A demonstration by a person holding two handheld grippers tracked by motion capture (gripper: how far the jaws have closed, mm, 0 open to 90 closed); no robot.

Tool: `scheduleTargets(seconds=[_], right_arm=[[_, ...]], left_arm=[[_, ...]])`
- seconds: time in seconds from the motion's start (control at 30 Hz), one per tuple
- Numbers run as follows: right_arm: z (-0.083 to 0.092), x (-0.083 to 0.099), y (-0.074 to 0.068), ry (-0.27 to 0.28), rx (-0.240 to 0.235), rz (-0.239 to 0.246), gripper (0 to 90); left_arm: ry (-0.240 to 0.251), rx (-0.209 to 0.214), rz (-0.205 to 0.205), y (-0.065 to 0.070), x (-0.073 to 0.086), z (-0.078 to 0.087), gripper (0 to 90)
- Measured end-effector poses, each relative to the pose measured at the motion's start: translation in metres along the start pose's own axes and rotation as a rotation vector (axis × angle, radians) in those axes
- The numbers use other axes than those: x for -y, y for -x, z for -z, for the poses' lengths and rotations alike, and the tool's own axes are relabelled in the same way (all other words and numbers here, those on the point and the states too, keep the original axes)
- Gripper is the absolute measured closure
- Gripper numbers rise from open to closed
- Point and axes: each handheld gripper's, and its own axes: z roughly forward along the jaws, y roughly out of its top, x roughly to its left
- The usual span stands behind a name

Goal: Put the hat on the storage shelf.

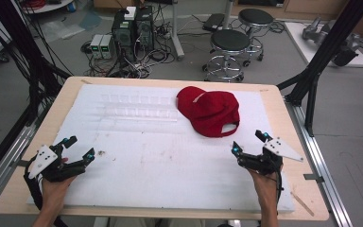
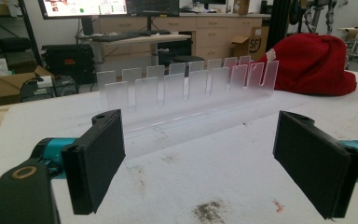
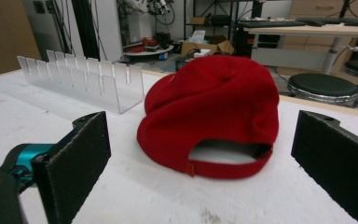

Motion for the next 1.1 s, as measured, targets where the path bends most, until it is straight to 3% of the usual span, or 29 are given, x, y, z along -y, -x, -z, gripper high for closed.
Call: scheduleTargets(seconds=[0.43, 0.67, 0.83, 1.03, 1.1], right_arm=[[-0.046, -0.047, 0.010, -0.067, -0.008, 0.056, 3.4], [-0.073, -0.056, 0.023, -0.116, -0.011, 0.044, 3.4], [-0.083, -0.062, 0.028, -0.145, -0.004, 0.073, 3.4], [-0.098, -0.069, 0.037, -0.168, -0.005, 0.075, 3.4], [-0.108, -0.069, 0.041, -0.202, -0.004, 0.112, 3.5]], left_arm=[[0.001, 0.000, 0.006, 0.000, 0.000, 0.000, 17.0], [0.000, 0.001, 0.004, 0.000, 0.000, 0.000, 17.0], [0.000, 0.000, 0.005, 0.000, 0.000, 0.000, 17.1], [0.001, 0.001, 0.002, 0.000, 0.000, 0.000, 17.2], [0.001, 0.001, 0.002, 0.000, 0.000, 0.000, 17.2]])
